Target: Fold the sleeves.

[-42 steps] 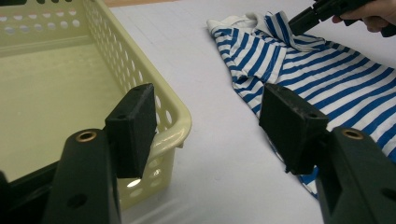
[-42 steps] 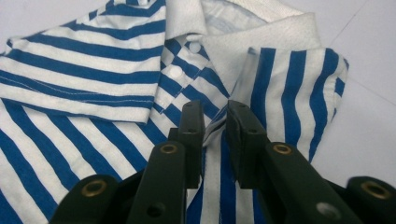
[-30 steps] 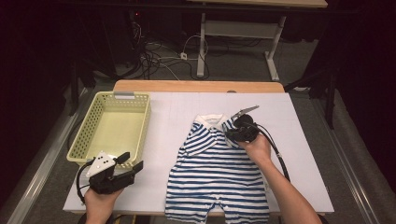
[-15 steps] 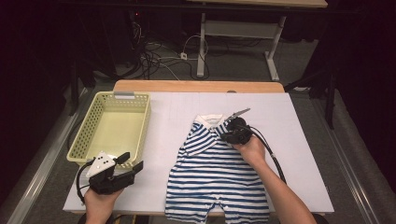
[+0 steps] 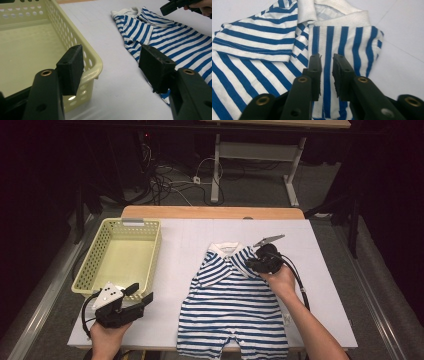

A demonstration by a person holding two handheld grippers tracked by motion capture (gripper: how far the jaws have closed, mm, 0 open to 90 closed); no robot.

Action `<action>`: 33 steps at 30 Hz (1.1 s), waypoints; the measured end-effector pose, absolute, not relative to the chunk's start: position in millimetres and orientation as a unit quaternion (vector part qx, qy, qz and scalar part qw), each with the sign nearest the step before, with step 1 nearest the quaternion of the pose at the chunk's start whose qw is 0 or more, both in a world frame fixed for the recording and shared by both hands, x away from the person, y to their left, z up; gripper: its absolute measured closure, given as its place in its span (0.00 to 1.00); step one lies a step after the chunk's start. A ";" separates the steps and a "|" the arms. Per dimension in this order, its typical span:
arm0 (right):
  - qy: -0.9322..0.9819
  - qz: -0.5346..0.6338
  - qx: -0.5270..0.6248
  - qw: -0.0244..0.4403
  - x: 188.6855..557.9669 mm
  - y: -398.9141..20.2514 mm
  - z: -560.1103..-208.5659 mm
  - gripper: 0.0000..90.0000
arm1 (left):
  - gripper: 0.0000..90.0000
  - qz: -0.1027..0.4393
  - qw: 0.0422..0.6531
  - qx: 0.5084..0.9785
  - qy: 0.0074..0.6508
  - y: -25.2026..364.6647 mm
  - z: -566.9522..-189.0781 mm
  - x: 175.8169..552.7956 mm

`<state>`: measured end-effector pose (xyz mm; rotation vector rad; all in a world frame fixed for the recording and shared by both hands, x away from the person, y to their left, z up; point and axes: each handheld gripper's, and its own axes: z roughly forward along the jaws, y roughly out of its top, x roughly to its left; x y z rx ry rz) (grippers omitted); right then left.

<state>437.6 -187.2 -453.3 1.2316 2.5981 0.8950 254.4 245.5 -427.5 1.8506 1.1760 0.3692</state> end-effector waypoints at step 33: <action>0.808 0.366 0.447 0.117 381.9 -266.9 -427.5 0.53 | 0.39 0.154 0.446 0.735 0.488 252.1 -427.0 253.6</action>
